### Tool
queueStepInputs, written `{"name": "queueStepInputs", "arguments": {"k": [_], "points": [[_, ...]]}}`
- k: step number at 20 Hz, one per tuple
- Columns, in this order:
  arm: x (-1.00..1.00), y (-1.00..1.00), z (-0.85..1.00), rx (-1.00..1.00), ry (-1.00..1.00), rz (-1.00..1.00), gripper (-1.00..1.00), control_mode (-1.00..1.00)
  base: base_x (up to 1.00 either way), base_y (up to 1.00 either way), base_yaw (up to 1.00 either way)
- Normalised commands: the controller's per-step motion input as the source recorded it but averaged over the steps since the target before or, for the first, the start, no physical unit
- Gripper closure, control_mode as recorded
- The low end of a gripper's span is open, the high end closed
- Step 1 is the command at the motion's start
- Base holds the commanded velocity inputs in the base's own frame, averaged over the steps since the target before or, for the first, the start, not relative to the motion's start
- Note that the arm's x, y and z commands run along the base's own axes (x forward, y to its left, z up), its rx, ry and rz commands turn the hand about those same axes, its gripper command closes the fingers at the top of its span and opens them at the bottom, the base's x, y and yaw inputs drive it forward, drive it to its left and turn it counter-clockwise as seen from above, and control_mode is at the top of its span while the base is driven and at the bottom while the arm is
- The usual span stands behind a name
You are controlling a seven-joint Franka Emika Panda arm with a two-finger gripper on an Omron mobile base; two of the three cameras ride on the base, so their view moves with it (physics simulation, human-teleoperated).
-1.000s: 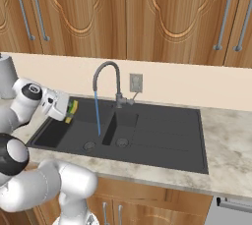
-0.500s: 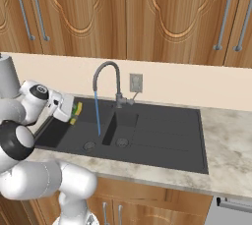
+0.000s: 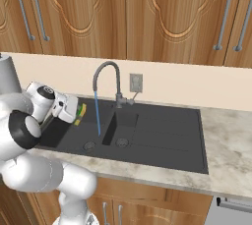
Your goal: Soak the sponge with water for a few seconds and then drop it inside the sink.
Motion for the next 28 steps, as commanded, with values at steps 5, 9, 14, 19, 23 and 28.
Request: {"name": "queueStepInputs", "arguments": {"k": [5, 9, 14, 19, 23, 28], "points": [[0.06, -0.05, -0.08, 0.0, 0.0, 0.0, 1.0, -1.0, 0.0, 0.0, 0.0], [0.13, -0.02, -0.12, 0.0, 0.0, 0.0, 1.0, -1.0, 0.0, 0.0, 0.0], [0.26, -0.07, -0.16, -0.02, 0.0, 0.0, 1.0, -1.0, 0.0, 0.0, 0.0], [0.24, -0.07, -0.05, -0.02, 0.0, -0.01, 1.0, -1.0, 0.0, 0.0, 0.0], [0.26, -0.03, -0.09, -0.01, 0.0, 0.0, 1.0, -1.0, 0.0, 0.0, 0.0], [0.34, 0.0, -0.13, -0.01, 0.0, 0.0, 1.0, -1.0, 0.0, 0.0, 0.0]]}}
